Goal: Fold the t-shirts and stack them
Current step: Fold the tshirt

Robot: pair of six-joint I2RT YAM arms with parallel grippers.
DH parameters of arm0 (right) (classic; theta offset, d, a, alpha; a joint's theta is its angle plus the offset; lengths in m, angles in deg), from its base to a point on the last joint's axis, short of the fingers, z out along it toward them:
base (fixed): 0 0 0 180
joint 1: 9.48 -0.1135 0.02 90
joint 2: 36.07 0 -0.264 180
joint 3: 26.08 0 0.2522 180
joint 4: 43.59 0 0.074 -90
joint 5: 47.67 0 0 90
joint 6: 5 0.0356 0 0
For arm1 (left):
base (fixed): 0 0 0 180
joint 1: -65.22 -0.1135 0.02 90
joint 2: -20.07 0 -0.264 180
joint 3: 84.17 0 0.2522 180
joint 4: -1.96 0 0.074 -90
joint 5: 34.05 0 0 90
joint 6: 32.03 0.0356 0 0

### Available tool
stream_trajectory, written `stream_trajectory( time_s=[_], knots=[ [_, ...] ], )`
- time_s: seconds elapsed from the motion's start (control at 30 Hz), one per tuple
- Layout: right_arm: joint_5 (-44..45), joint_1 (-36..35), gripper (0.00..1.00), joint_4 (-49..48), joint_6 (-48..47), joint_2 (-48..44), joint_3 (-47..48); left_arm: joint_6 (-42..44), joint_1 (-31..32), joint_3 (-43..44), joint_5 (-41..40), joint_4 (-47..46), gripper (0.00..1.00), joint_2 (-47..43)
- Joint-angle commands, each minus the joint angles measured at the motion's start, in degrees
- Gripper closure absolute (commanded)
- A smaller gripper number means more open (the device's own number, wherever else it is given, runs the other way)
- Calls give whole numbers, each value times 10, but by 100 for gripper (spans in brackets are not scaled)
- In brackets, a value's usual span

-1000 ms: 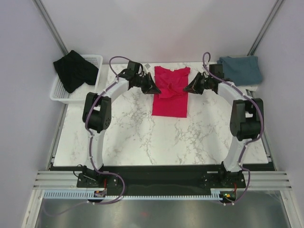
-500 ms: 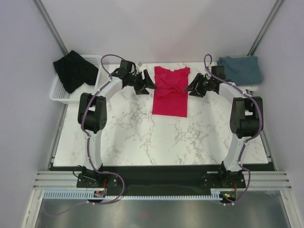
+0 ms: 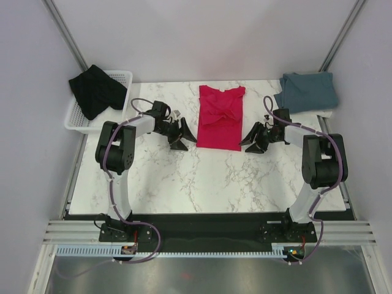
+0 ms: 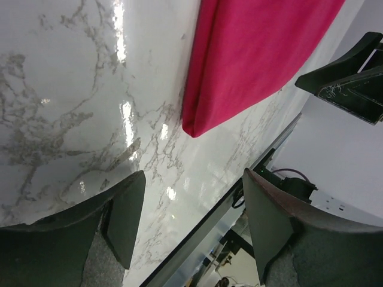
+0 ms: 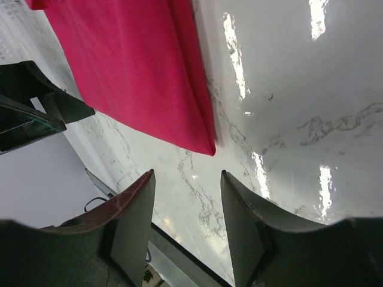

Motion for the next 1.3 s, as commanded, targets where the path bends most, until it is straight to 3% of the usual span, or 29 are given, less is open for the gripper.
stream_trajectory(
  time_s=[0.0,0.17,0.23,0.7,0.87,0.97,1.0,1.07,1.1,1.13,1.2,1.27],
  knots=[
    [-10,-6,44,-17,9,11,0,-12,2,4,23,-4,27,16],
    [-7,-16,43,-30,16,30,3,-12,15,17,23,-4,27,40],
    [-7,-21,42,-35,21,36,4,-66,24,21,39,-50,27,52],
    [6,-35,43,-43,17,80,37,-75,35,53,28,-64,36,94],
    [27,-34,45,-39,12,84,36,-76,35,60,25,-69,42,103],
    [34,-34,48,-38,9,85,36,-77,35,60,23,-76,55,107],
    [34,-33,52,-38,6,85,36,-77,35,61,24,-78,58,110],
    [35,-34,58,-39,-5,85,37,-83,35,60,27,-90,78,112],
    [34,-34,71,-39,-7,85,37,-84,35,61,27,-93,83,113],
    [34,-34,79,-39,-10,83,37,-86,35,59,28,-95,95,112],
    [31,-34,94,-38,-13,78,37,-87,35,56,30,-98,98,105],
    [30,-34,100,-36,-16,61,36,-90,35,45,35,-98,98,84]
  ],
)
